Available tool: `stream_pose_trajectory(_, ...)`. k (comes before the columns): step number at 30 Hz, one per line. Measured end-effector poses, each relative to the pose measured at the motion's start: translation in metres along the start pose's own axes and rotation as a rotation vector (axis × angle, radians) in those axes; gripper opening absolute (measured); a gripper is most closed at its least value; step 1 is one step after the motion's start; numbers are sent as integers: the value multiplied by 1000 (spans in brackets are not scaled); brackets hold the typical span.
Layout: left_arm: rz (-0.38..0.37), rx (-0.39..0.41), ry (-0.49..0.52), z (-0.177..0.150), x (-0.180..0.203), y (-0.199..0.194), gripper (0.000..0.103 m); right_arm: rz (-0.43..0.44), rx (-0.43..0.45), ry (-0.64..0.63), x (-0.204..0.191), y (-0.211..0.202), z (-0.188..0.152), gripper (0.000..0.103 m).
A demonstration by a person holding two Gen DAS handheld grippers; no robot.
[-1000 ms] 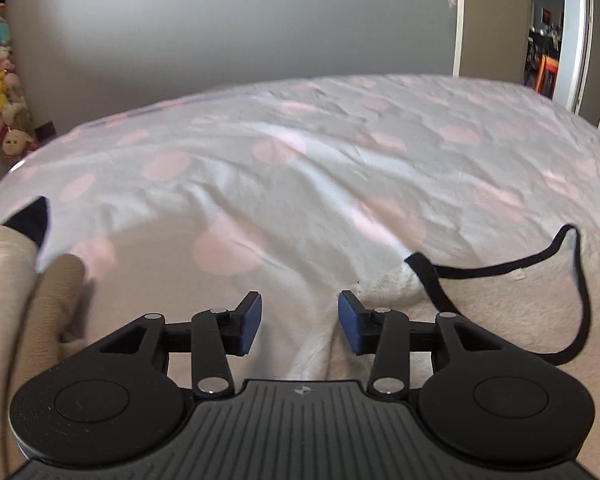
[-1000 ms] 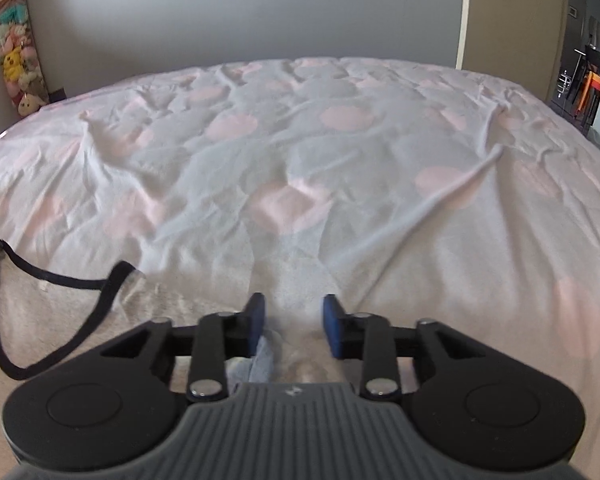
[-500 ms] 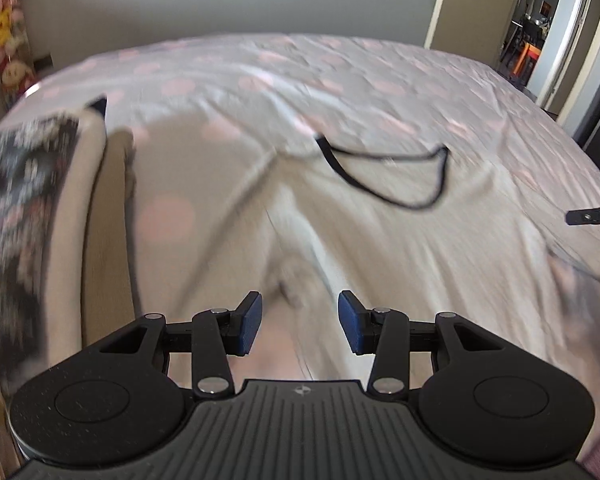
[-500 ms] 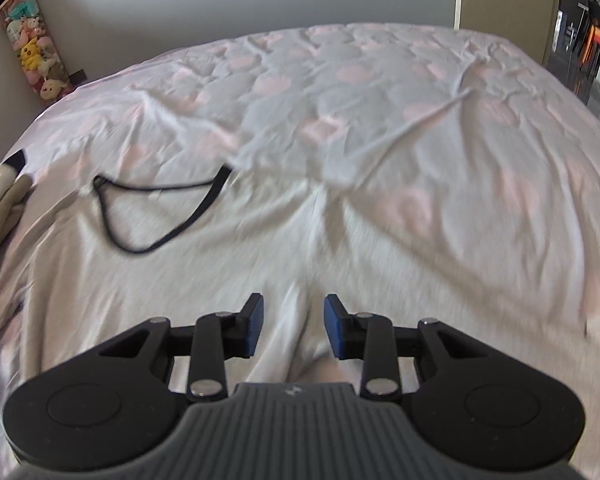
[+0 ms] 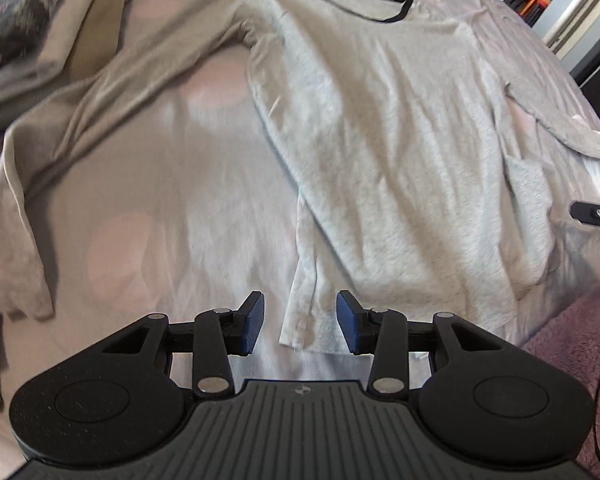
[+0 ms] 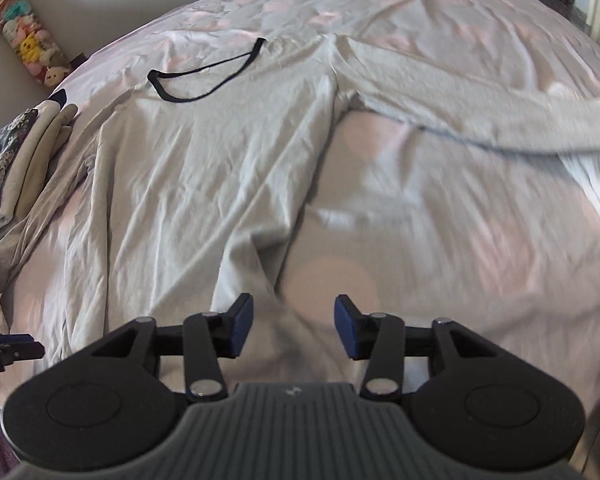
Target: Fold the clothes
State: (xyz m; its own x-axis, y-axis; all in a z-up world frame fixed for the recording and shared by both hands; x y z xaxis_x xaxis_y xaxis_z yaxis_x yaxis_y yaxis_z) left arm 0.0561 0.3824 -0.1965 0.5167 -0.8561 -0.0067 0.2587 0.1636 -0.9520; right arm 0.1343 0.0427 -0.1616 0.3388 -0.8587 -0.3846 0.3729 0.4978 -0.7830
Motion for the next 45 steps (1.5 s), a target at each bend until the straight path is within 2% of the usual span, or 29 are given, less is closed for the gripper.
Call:
stream_pose_trajectory(4,-29,-53,-53,-2,-1,19,37,10,67,12,0,-7,-10,52)
stream_pose_trajectory(7,-12,-63,-42,-1,1,25,30,46,99,33,-1,-8,-6,52)
stream_pose_trajectory(9,0,-51,-14,0,4,24,18,41,89,54,2,-5,-7,52)
stream_pose_trajectory(10,5,-40,3,0,6,22,4,31,82,66,5,-4,-7,52)
stream_pose_trajectory(13,-21,20,17,2,8,9,3,4,59,104,12,0,-8,52)
stream_pose_trajectory(16,-88,100,-105,4,-13,-15,3,-10,23,169,25,4,-9,52)
stream_pose_trajectory(19,-114,120,-238,-3,-41,-25,3,6,7,271,41,8,-10,51)
stream_pose_trajectory(22,-100,123,-345,-7,-62,-26,3,24,-49,339,46,16,-17,41)
stream_pose_trajectory(27,-52,187,-419,-2,-77,-33,3,-25,-150,290,40,33,-21,41)
stream_pose_trajectory(29,-58,197,-430,-4,-79,-34,3,-38,-160,252,35,36,-21,31)
stream_pose_trajectory(30,-64,195,-430,-4,-78,-35,3,-40,-151,228,32,35,-21,8)
stream_pose_trajectory(31,-67,194,-427,-5,-78,-34,3,-37,-127,205,28,31,-20,5)
stream_pose_trajectory(33,-69,192,-416,-4,-76,-33,3,12,-47,147,16,18,-16,5)
stream_pose_trajectory(37,-69,181,-383,-4,-69,-31,3,197,61,22,-14,-5,-11,5)
stream_pose_trajectory(39,-65,176,-363,-3,-66,-29,3,264,20,-8,-25,0,-13,5)
stream_pose_trajectory(42,-57,170,-341,-3,-62,-27,3,267,-32,-53,-37,15,-13,5)
stream_pose_trajectory(45,-60,165,-349,-4,-63,-27,3,325,-55,-87,-60,30,-15,5)
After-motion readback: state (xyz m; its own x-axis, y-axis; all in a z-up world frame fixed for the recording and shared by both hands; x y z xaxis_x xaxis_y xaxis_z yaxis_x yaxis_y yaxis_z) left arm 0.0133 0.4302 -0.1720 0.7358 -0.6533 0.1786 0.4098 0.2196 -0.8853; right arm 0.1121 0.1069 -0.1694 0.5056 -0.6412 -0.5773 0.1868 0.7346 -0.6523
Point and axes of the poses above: each gripper's, at about its wrist camera, not at the fingertips, and y roughly the way its jaws point, x to its right, z to its top, the point moved 8 cm from there along y, roughly the way its jaws point, and after that the axes turned 11 degrees about z, right-handed, at the moved point
